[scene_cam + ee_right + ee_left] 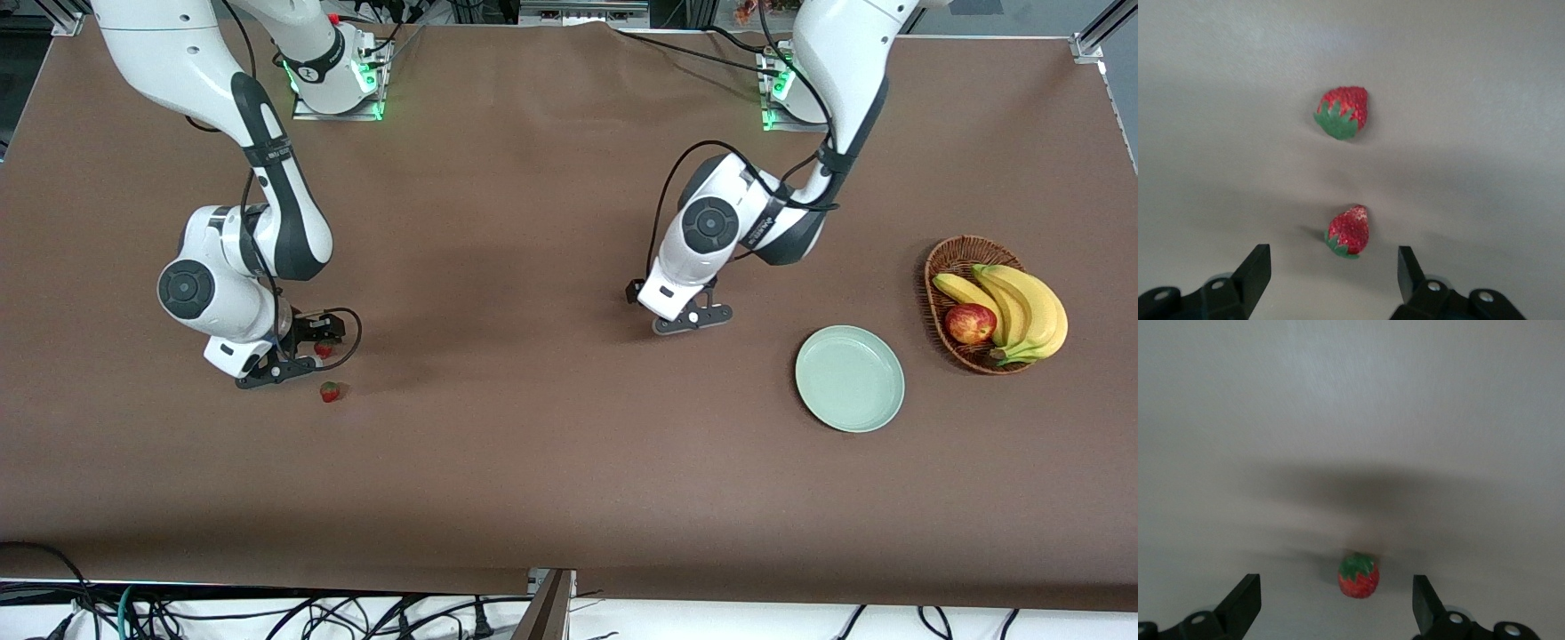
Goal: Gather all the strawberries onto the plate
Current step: 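Grasp a second strawberry with the right gripper while the left grasps one, then carry the strawberry to the plate with the left gripper and release, then set the second strawberry mid-table with the right gripper and release, then grasp the last strawberry with the right gripper while the left grasps another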
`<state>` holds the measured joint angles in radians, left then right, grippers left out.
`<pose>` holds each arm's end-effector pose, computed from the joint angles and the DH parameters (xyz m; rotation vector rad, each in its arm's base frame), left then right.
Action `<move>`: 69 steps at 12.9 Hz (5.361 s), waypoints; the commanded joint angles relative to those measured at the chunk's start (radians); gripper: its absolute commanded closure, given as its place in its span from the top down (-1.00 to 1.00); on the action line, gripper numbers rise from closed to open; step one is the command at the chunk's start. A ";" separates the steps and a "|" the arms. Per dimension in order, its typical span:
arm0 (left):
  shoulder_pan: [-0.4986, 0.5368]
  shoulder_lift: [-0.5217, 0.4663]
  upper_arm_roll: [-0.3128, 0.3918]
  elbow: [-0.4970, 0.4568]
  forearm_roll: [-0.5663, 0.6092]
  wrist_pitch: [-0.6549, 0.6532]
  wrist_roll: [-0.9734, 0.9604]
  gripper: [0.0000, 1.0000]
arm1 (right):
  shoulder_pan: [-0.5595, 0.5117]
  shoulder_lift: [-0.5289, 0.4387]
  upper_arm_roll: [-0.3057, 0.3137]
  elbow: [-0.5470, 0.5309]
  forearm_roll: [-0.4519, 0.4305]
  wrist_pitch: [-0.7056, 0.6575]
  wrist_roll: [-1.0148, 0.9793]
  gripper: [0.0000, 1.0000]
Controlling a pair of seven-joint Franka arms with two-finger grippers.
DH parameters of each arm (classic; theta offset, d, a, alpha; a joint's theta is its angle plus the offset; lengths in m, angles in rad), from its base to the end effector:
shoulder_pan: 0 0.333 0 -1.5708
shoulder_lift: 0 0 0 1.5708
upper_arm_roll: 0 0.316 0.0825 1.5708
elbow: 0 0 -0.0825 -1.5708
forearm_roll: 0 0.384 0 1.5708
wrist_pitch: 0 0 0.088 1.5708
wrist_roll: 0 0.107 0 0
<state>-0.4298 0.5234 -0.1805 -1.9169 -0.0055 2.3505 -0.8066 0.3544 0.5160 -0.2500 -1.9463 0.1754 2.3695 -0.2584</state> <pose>0.5097 -0.3515 0.2157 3.0982 0.3427 -0.1929 0.6087 0.0706 0.2145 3.1128 0.4057 -0.1116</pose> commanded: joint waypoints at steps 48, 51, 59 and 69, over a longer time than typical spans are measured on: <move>0.441 0.053 -0.047 0.371 0.032 -0.505 0.850 1.00 | 0.402 0.299 0.215 0.621 -0.010 -0.060 1.236 0.72; 0.375 0.069 -0.067 0.368 -0.002 -0.468 0.705 1.00 | 0.276 0.219 0.210 0.615 -0.010 -0.263 0.901 0.72; 0.053 0.165 -0.060 0.345 0.024 -0.261 -0.066 1.00 | 0.077 0.191 0.000 0.449 -0.007 -0.238 0.099 0.72; -0.030 0.250 -0.063 0.320 0.051 -0.126 -0.233 0.49 | -0.011 0.216 0.006 0.336 0.104 -0.130 -0.056 0.52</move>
<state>-0.4404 0.7751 -0.2525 -1.5861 0.0235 2.2173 -1.0143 0.3622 0.7509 -0.2587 -1.5898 0.2579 2.2282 -0.2847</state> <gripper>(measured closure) 0.251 0.198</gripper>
